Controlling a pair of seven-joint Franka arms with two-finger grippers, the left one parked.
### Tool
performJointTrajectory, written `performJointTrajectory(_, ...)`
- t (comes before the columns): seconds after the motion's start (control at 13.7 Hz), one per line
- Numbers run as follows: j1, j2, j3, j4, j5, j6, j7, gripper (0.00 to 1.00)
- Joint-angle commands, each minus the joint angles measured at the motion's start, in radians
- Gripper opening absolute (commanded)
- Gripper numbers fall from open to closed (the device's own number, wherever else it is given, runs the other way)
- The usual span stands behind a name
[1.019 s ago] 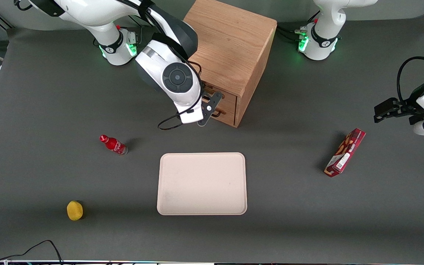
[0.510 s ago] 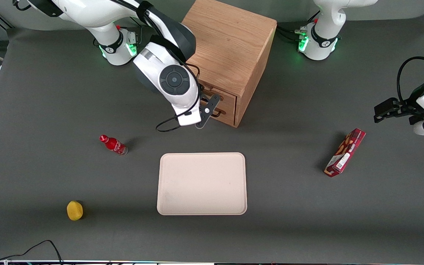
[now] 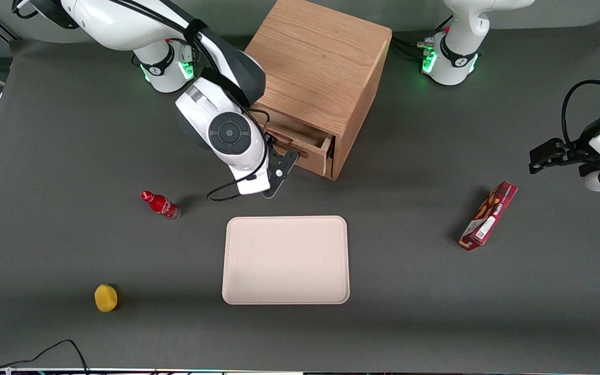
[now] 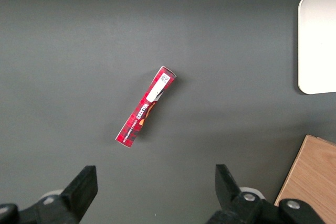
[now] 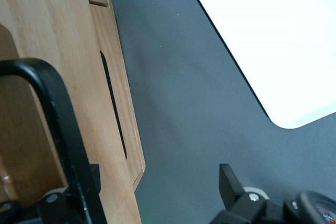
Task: Open upper drawer
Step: 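Pull the upper drawer handle outward with the right gripper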
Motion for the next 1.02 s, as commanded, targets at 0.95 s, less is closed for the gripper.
performJointTrajectory(0.95, -0.083, 0.039, 0.005, 0.097, -0.088, 0.014, -0.113, 1.0)
